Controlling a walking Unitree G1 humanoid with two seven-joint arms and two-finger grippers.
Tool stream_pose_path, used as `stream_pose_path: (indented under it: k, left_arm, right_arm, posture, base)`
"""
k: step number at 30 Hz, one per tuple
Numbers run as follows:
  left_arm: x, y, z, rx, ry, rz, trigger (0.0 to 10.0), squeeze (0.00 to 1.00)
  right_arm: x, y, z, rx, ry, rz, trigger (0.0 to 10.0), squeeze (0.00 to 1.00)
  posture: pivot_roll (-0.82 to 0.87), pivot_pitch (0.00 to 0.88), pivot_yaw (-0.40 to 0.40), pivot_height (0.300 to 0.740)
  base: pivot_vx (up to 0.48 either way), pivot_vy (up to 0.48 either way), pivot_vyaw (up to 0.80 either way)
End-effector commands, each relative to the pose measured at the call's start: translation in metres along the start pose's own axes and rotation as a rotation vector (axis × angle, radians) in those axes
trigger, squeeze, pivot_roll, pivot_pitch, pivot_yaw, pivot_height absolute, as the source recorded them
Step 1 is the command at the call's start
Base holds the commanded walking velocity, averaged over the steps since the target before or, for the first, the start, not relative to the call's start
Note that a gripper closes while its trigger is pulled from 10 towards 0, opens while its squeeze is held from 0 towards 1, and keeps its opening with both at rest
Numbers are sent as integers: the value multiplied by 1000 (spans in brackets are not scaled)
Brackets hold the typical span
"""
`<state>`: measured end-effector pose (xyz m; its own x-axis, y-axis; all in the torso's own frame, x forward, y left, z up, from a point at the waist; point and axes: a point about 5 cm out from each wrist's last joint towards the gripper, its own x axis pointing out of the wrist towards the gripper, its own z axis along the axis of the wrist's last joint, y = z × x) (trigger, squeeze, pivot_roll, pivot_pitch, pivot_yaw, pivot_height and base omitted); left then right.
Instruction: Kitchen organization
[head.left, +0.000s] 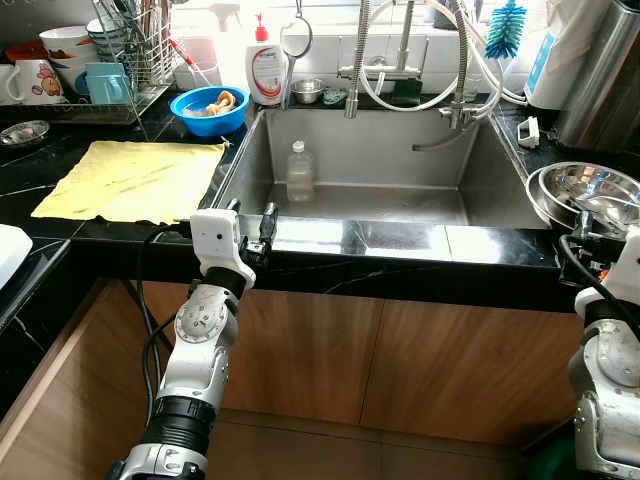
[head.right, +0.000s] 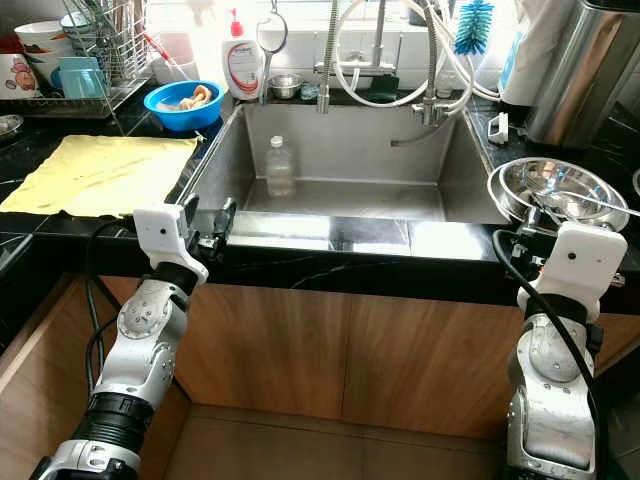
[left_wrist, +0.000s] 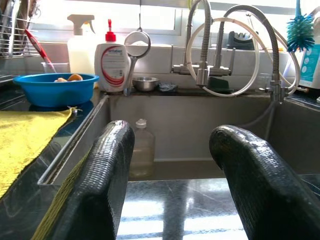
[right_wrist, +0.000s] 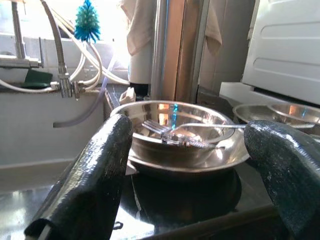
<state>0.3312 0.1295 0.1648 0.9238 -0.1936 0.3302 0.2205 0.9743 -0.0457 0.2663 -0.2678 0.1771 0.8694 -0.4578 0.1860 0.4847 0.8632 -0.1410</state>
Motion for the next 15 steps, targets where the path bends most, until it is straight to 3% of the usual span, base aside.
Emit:
stream_pose_path:
  k: [1,6,15]
  left_arm:
    - [3,-2,2,22,1,-20,10000,0]
    - [1,-3,1,25,5,-26,10000,0]
    - [2,-3,0,29,11,-33,10000,0]
  right_arm:
    - [3,4,3,11,-6,15,0,0]
    - [2,6,4,64,-2,17,0,0]
    - [2,7,6,61,-4,22,0,0]
  posture:
    - [-83,0,45,740]
    - [-81,0,46,740]
    - [-84,0,50,740]
  base:
    - [0,0,0]
    - [0,0,0]
    - [0,0,0]
